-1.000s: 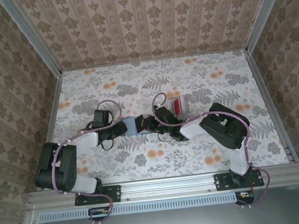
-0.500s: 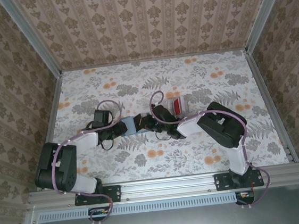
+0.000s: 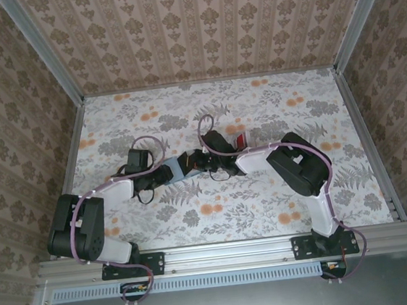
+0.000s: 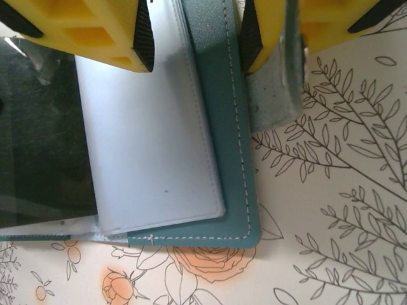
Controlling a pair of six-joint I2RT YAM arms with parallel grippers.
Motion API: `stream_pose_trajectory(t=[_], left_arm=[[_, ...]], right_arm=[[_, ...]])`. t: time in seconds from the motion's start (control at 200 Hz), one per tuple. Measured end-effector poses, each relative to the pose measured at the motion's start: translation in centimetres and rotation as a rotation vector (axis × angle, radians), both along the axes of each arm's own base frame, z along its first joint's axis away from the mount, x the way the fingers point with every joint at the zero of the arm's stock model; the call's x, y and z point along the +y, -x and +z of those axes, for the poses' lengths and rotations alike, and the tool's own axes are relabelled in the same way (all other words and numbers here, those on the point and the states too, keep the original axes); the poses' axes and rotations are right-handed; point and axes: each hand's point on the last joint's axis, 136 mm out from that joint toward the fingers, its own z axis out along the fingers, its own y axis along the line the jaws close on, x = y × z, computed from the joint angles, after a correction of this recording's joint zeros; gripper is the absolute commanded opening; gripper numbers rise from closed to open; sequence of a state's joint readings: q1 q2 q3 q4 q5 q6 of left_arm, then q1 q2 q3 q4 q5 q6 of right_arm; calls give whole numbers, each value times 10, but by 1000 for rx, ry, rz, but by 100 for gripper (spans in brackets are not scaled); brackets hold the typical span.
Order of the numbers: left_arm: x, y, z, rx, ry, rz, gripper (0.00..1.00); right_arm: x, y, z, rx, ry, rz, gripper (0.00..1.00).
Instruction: Put the credit cards into the card holder
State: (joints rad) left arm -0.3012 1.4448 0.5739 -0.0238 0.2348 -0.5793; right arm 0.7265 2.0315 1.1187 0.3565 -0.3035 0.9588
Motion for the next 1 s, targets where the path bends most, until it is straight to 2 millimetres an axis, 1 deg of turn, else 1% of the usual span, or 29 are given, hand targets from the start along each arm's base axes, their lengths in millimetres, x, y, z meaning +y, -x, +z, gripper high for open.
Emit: stream_pose_trajectory(t=[0.205,0.435,0.545,0.745,1.0], left_arm=[[2,-2,0,21,-18,8,45],[4,-7,-7,97,-63,12,41],[5,-7,-9,116,-73,14,40],[5,-6,-9,120,-74,15,39],[5,-6,-9,120,-75,15,38]], right_arm=[[-1,8,1,-6,37,62,8],[-6,13,8,-12,53,101,8],[-7,11,14,-20,55,112,8],[-1,6,26,-49,45,124,8],[0,2,27,-35,62,118,8]])
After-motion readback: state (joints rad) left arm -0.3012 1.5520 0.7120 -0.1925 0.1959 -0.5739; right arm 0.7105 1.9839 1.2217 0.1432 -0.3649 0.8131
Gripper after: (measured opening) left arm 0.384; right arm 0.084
